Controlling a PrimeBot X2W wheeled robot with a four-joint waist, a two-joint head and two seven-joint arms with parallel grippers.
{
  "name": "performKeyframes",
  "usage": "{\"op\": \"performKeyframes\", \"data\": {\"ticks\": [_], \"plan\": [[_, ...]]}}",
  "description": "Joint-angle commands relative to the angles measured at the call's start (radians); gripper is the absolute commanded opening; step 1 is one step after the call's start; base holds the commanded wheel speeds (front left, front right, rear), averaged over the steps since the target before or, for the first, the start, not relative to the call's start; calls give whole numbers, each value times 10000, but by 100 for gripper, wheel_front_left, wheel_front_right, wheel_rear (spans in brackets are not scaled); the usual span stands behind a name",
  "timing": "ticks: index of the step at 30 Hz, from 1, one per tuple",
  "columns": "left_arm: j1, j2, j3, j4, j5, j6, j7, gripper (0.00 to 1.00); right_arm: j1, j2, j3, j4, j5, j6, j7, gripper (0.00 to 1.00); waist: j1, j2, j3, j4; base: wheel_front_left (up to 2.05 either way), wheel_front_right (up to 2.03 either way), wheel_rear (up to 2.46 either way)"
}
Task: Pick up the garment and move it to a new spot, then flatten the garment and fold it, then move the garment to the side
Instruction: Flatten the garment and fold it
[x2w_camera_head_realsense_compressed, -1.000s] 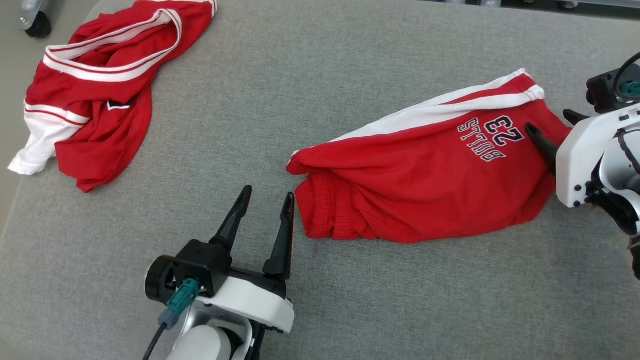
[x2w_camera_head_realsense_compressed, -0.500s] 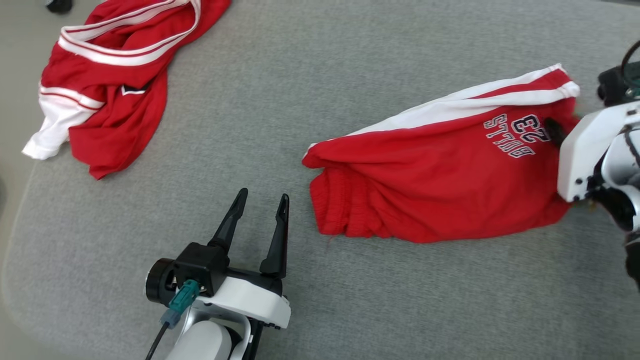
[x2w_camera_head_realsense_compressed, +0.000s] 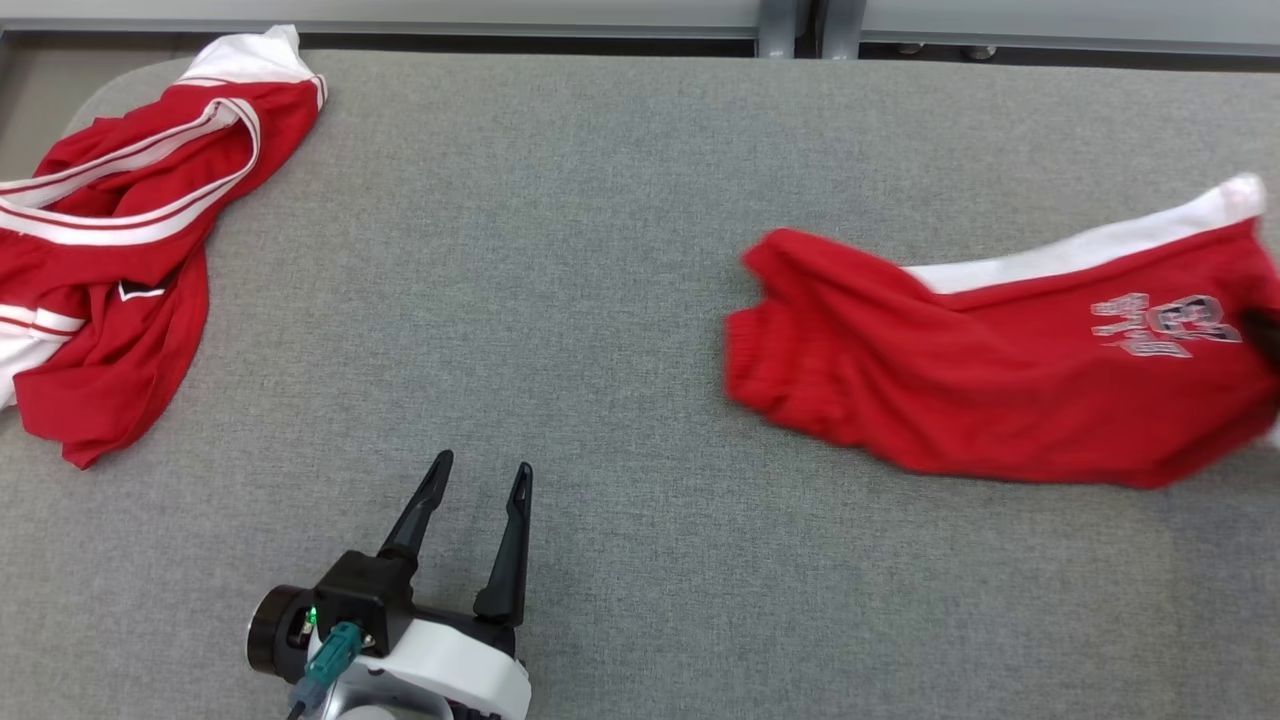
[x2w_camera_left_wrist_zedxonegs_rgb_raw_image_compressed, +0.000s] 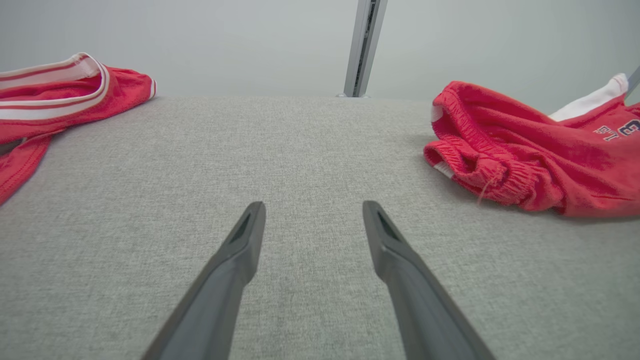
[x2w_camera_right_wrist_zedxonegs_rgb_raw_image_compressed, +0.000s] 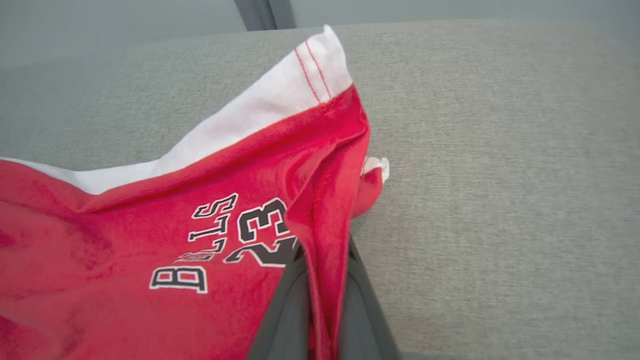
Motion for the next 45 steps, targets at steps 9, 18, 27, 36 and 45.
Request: {"op": "performKeyframes", "data": {"ticks": [9,18,27,36,45], "plan": [[525,-94,-52,-51,-110,122,-97,100,413,-78,-1170,-1905,240,7,625,0,0,0,-292,208,0,0,0],[530,-165,-117,0,-136,148,-128,100,516,1210,1123,-3524,133,5,1363,0,0,0,-344,209,0,0,0],[268,-456,-479,436,-103,-104,-157,100,-601,2639,2058,-1084,-1461,4,361,0,0,0,-226,774,0,0,0],[485,-660,-367,835,-226,-138,-210,100,-479,2506,2923,-84,-1934,0,5,3,0,0,-431,1006,0,0,0],[736,-659,-74,1015,-272,-158,-236,100,130,2385,3764,-585,-1703,0,-810,100,0,0,-1037,472,0,0,0]]}}
